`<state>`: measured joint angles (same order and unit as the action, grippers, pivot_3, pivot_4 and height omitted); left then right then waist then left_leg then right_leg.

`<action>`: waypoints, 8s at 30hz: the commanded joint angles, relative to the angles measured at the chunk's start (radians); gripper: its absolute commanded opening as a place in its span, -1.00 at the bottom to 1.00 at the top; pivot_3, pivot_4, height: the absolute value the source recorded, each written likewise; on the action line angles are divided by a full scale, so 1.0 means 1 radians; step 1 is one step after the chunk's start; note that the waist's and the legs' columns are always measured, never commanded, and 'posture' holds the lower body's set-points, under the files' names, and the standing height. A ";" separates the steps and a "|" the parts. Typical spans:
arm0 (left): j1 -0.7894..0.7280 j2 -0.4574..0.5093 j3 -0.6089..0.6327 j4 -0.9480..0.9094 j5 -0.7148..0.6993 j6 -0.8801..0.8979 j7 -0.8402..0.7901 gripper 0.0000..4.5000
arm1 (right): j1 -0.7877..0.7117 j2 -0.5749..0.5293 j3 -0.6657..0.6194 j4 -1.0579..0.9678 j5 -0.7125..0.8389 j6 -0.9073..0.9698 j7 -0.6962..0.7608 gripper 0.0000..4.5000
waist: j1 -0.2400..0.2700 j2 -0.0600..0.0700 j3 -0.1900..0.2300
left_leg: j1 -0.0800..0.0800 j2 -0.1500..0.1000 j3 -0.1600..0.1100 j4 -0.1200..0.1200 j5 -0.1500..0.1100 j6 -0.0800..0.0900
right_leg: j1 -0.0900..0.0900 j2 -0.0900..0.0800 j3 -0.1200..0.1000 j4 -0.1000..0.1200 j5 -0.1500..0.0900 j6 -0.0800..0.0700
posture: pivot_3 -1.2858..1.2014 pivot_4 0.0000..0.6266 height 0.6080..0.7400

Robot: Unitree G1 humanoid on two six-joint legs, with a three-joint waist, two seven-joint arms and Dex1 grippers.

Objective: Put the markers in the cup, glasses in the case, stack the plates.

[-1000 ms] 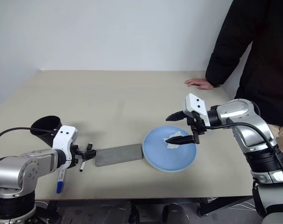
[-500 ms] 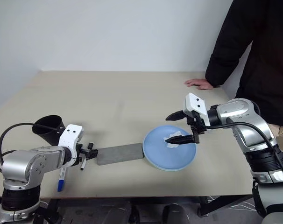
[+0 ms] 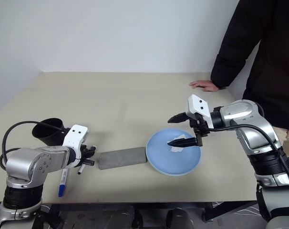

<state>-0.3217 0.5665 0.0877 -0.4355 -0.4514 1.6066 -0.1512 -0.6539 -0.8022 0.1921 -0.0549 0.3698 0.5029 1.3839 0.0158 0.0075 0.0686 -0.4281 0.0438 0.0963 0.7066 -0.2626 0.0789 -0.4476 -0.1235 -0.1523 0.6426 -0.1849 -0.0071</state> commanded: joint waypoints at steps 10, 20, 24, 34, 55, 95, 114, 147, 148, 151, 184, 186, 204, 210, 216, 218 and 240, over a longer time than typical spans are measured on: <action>-0.089 -0.040 -0.058 -0.058 -0.058 -0.324 -0.191 -0.96 | -0.029 0.003 -0.014 -0.015 0.000 -0.017 0.000 1.00 | -0.001 -0.001 0.000 | -0.001 0.000 0.001 0.000 0.000 0.000 | -0.001 0.000 0.000 -0.001 0.000 0.000 | 0.03 -1.00 0.35; -0.096 -0.022 -0.042 0.010 0.018 -0.531 -0.200 -0.96 | -0.032 -0.001 -0.017 -0.019 0.002 -0.011 -0.001 1.00 | -0.004 -0.001 0.000 | -0.002 0.000 0.002 -0.001 0.002 -0.005 | 0.000 0.002 0.001 -0.001 0.000 0.000 | 0.03 -1.00 0.35; -0.135 -0.015 0.004 0.045 0.035 -0.610 -0.195 -0.96 | -0.032 0.001 -0.017 -0.019 0.003 -0.010 -0.002 1.00 | -0.002 -0.002 0.001 | -0.001 0.000 0.002 -0.001 0.000 -0.001 | 0.000 0.002 0.000 -0.001 0.000 0.000 | 0.03 -1.00 0.35; -0.203 -0.083 0.231 0.139 0.044 -0.951 -0.133 -0.96 | -0.028 0.007 -0.015 -0.022 0.006 -0.006 -0.008 1.00 | -0.004 -0.002 0.000 | -0.001 0.000 0.002 0.000 0.000 -0.001 | 0.001 0.002 0.000 -0.001 0.001 0.001 | 0.03 -1.00 0.35; -0.152 -0.009 0.409 0.142 0.010 -1.188 -0.132 -0.96 | -0.019 0.023 -0.020 -0.028 0.010 0.006 -0.013 1.00 | -0.004 -0.004 0.000 | -0.001 0.000 0.002 0.000 0.000 -0.001 | 0.001 0.003 0.000 -0.001 0.002 0.003 | 0.03 -1.00 0.35; 0.199 -0.044 0.404 0.168 0.069 -1.358 -0.192 -0.96 | -0.037 0.016 -0.024 -0.029 0.017 0.041 0.005 1.00 | -0.003 -0.004 0.000 | -0.001 0.001 0.002 -0.001 -0.001 0.000 | -0.002 0.002 0.000 -0.001 0.001 0.001 | 0.03 -1.00 0.35; 0.235 -0.061 0.366 0.179 0.094 -1.397 -0.197 0.98 | -0.037 0.011 -0.027 -0.032 0.019 0.049 0.010 1.00 | -0.003 -0.004 0.000 | -0.002 0.001 0.003 -0.002 -0.001 0.000 | -0.004 0.001 0.000 -0.001 0.001 0.001 | 0.03 -1.00 0.35; 0.366 0.548 0.761 -0.236 -1.004 -0.511 0.040 0.98 | -0.140 0.022 0.006 0.168 -0.033 -0.046 0.089 1.00 | -0.010 -0.003 0.001 | -0.002 0.001 0.005 -0.006 0.001 -0.003 | -0.007 0.002 0.003 -0.001 0.001 0.001 | 0.03 -1.00 0.35; 0.404 0.551 0.784 -0.256 -1.026 -0.489 0.080 0.98 | -0.151 0.031 0.016 0.186 -0.042 -0.061 0.097 1.00 | -0.010 -0.003 0.001 | -0.002 0.001 0.005 -0.007 0.001 -0.003 | -0.007 0.002 0.003 -0.001 0.001 0.001 | 0.03 -1.00 0.35; 0.539 0.564 0.852 -0.294 -1.154 -0.439 0.154 0.98 | -0.181 0.059 0.039 0.234 -0.063 -0.096 0.116 1.00 | -0.016 -0.003 0.001 | -0.002 0.001 0.007 -0.010 0.002 -0.005 | -0.010 0.002 0.004 -0.001 0.001 0.001 | 0.03 -1.00 0.35; 0.503 0.496 0.177 0.051 -1.351 -0.657 1.031 0.98 | -0.236 0.120 0.049 0.267 -0.088 -0.108 0.149 1.00 | -0.004 0.000 0.001 | -0.001 0.001 0.006 -0.019 0.011 -0.019 | -0.014 0.004 0.003 -0.001 0.007 -0.009 | 0.03 -1.00 0.35; 0.474 0.495 0.145 0.068 -1.352 -0.653 1.058 0.98 | -0.237 0.121 0.049 0.264 -0.088 -0.106 0.148 1.00 | -0.004 -0.001 0.001 | -0.001 0.001 0.006 -0.019 0.012 -0.020 | -0.013 0.004 0.003 -0.001 0.007 -0.009 | 0.03 -1.00 0.35; 0.361 0.485 0.002 0.128 -1.340 -0.592 1.111 0.41 | -0.241 0.126 0.039 0.246 -0.083 -0.092 0.139 1.00 | -0.004 -0.002 0.000 | 0.000 0.000 0.005 -0.019 0.012 -0.021 | -0.012 0.004 0.003 -0.001 0.008 -0.008 | 0.03 -1.00 0.35; 0.375 0.493 -0.005 0.129 -1.356 -0.578 1.098 -0.50 | -0.244 0.126 0.040 0.253 -0.087 -0.099 0.141 1.00 | -0.006 -0.002 0.000 | 0.001 0.001 0.005 -0.019 0.013 -0.022 | -0.013 0.006 0.003 0.000 0.010 -0.009 | 0.03 -1.00 0.35; 0.377 0.518 -0.018 0.114 -1.319 -0.535 1.018 -0.79 | -0.249 0.125 0.042 0.252 -0.087 -0.097 0.145 1.00 | -0.006 -0.001 0.000 | 0.001 0.001 0.005 -0.019 0.013 -0.022 | -0.013 0.006 0.003 0.000 0.010 -0.010 | 0.03 -1.00 0.35; 0.369 0.534 -0.012 0.082 -1.304 -0.517 0.964 -0.79 | -0.252 0.124 0.043 0.255 -0.087 -0.098 0.149 1.00 | -0.005 -0.002 0.000 | 0.001 0.000 0.006 -0.019 0.013 -0.022 | -0.013 0.005 0.003 -0.001 0.010 -0.010 | 0.03 -1.00 0.35; 0.292 0.518 0.409 -0.084 -0.899 -0.743 0.248 -0.79 | -0.260 0.144 0.045 0.255 -0.088 -0.101 0.142 1.00 | -0.005 -0.004 0.000 | 0.000 0.000 0.006 -0.019 0.014 -0.024 | -0.013 0.007 0.002 -0.001 0.009 -0.011 | 0.03 -1.00 0.35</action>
<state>-0.0069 1.0919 0.4557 -0.5092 -1.4243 0.9192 0.1584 -0.8921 -0.6580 0.2588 0.2217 0.2725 0.4126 1.5298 0.0112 0.0033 0.0688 -0.4282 0.0442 0.1021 0.6879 -0.2481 0.0548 -0.4606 -0.1164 -0.1507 0.6419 -0.1761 -0.0180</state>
